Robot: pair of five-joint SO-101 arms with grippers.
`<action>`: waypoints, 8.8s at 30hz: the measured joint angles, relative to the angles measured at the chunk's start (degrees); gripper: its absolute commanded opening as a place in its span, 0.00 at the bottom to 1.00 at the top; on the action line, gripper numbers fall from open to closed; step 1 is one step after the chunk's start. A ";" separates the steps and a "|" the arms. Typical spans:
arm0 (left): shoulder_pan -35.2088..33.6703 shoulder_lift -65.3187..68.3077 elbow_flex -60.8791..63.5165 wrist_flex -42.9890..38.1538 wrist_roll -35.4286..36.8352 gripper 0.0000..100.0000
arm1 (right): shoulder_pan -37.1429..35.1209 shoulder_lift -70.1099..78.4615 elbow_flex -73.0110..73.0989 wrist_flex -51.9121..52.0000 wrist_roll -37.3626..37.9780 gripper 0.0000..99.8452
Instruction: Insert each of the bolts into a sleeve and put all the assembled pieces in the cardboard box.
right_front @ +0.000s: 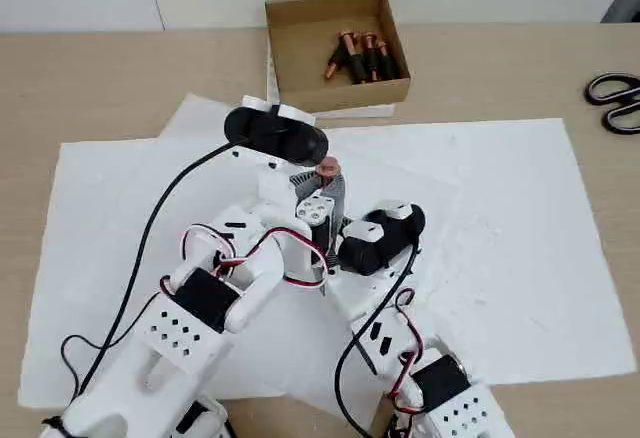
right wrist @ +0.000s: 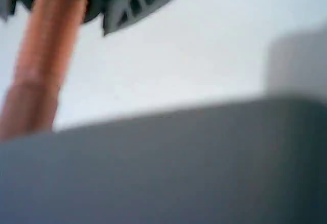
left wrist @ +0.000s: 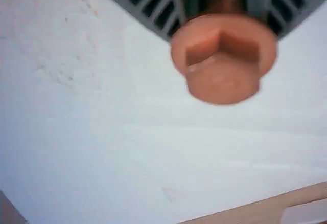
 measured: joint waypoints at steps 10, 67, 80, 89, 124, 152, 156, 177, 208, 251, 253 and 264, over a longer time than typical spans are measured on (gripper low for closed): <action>0.00 -0.09 -2.46 5.27 0.00 0.01 | 0.00 0.00 0.00 0.09 -0.09 0.00; 2.11 -0.09 -8.00 25.32 -8.09 0.24 | 0.00 0.09 0.00 0.09 -0.09 0.00; -7.21 -0.09 -15.74 38.95 -25.67 0.24 | 0.09 0.00 0.09 0.09 -0.09 0.00; -11.69 -0.09 -23.56 42.73 -25.93 0.24 | 0.09 0.00 0.09 0.09 -0.09 0.00; -56.18 -27.69 -25.41 63.74 -34.37 0.24 | 14.59 80.88 -76.92 2.29 6.15 0.00; -56.26 -35.34 -24.97 63.74 -34.37 0.24 | 15.30 151.30 -143.91 -1.14 6.15 0.00; -56.26 -35.34 -24.97 63.74 -34.37 0.24 | 15.30 151.82 -144.26 -1.14 6.15 0.01; -56.26 -35.34 -24.97 63.74 -34.37 0.24 | 15.12 152.00 -144.88 -0.35 6.15 0.16; -56.26 -35.34 -24.97 63.74 -34.37 0.24 | 15.82 151.82 -189.89 35.78 6.15 0.16; -56.26 -35.34 -11.34 57.32 -34.64 0.24 | 16.88 52.04 -99.87 77.71 9.32 0.16; -56.26 -34.81 -8.09 55.21 -35.69 0.24 | 16.88 45.01 -87.21 74.37 9.32 0.16; -56.18 -35.16 -7.03 51.43 -18.29 0.24 | 16.88 4.75 -33.85 40.35 9.32 0.16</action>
